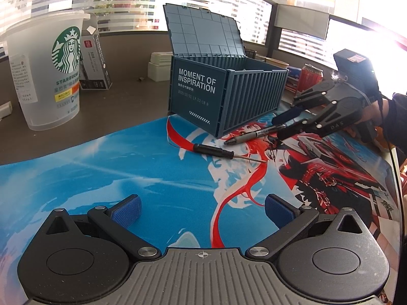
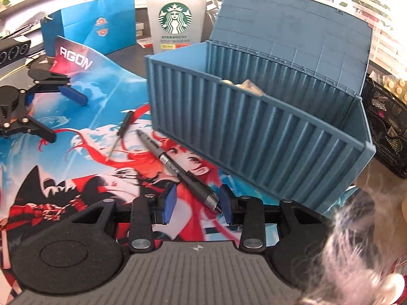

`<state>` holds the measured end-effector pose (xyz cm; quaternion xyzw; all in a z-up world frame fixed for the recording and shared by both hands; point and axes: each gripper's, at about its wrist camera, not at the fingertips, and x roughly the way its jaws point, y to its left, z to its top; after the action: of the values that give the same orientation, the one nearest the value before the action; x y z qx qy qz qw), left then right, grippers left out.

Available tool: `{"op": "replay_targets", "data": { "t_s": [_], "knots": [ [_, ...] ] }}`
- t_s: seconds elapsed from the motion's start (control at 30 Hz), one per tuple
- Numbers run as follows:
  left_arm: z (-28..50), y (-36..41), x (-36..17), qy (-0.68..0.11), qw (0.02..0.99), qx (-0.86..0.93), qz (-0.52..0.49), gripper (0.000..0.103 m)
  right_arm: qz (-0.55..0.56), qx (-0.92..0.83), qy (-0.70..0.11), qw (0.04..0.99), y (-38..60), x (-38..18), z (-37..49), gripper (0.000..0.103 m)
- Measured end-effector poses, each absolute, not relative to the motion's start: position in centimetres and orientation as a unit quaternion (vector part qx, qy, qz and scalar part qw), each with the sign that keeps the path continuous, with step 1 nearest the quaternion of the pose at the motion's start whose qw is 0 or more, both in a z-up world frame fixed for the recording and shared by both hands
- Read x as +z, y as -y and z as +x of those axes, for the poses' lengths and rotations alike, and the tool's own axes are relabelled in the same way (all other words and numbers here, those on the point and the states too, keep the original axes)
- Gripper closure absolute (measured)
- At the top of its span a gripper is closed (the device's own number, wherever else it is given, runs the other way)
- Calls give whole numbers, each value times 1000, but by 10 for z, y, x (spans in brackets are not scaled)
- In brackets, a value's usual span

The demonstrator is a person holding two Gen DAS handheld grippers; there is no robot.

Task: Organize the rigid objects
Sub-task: 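Move the right gripper back to the mouse pad and grasp the black pen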

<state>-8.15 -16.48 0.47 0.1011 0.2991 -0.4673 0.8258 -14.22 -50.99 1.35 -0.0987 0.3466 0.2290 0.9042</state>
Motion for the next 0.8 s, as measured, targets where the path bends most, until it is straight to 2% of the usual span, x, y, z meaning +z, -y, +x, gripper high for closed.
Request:
{"op": "replay_targets", "data": {
  "t_s": [0.47, 0.6, 0.8],
  "knots": [
    [-83, 167, 5, -298, 827, -465, 108, 0, -87, 230, -318, 916, 495, 6, -158, 68],
    [-84, 167, 5, -298, 827, -465, 108, 0, -100, 213, -301, 924, 489, 4, -166, 84],
    [-85, 168, 5, -297, 827, -463, 114, 0, -111, 204, -299, 926, 478, 4, -175, 86]
  ]
}}
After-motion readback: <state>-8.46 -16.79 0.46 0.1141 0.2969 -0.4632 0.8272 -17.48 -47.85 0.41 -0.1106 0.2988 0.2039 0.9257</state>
